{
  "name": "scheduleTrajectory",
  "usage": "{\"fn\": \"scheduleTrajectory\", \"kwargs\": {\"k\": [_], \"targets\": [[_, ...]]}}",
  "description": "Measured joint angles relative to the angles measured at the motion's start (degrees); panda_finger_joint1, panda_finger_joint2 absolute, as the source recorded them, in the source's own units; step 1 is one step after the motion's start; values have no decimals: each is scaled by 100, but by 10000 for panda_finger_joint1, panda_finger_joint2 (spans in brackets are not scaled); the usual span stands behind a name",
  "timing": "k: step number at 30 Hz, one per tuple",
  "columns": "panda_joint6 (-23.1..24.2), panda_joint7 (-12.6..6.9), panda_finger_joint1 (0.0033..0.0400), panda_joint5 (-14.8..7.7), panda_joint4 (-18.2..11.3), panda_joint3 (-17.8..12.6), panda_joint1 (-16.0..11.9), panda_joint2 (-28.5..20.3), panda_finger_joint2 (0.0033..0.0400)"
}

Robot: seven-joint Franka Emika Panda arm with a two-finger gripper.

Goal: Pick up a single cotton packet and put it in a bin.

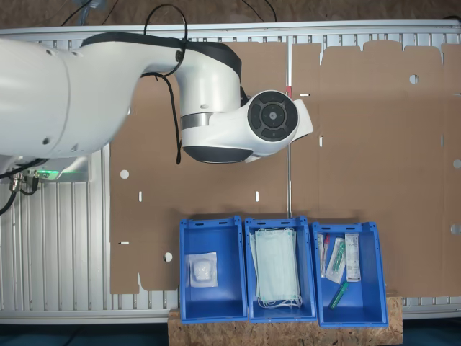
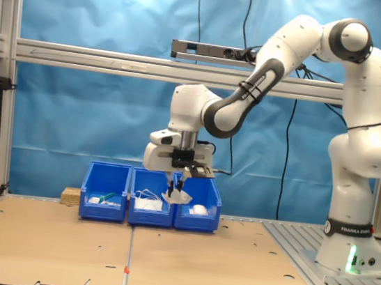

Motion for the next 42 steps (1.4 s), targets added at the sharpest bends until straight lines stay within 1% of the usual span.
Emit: {"fn": "scheduleTrajectory", "kwargs": {"k": [2,3,5,9,11,12,13,15,19,22,29,30,36,42], "targets": [[-205,0,74,-14,-2,-61,-12,-263,74],[-205,0,74,-14,-2,-61,-12,-263,74],[-380,-7,74,-58,-6,-138,-32,-498,74],[-664,-81,75,-240,-12,-327,-102,-857,75],[-781,-111,75,-331,-14,-439,-140,-967,75],[-781,-111,75,-331,-14,-439,-140,-967,75],[-881,-139,75,-413,-18,-565,-179,-1036,75],[-964,-177,75,-483,-23,-701,-216,-1063,75],[-1035,-255,75,-591,-52,-986,-295,-1030,75],[-1022,-364,75,-684,-72,-1215,-349,-946,75],[-854,-699,75,-828,-78,-1720,-456,-631,75],[-802,-788,75,-859,-78,-1845,-478,-537,75],[-674,-1010,75,-919,-75,-2131,-509,-281,75],[-565,-1187,75,-937,-53,-2295,-524,-46,75]]}}
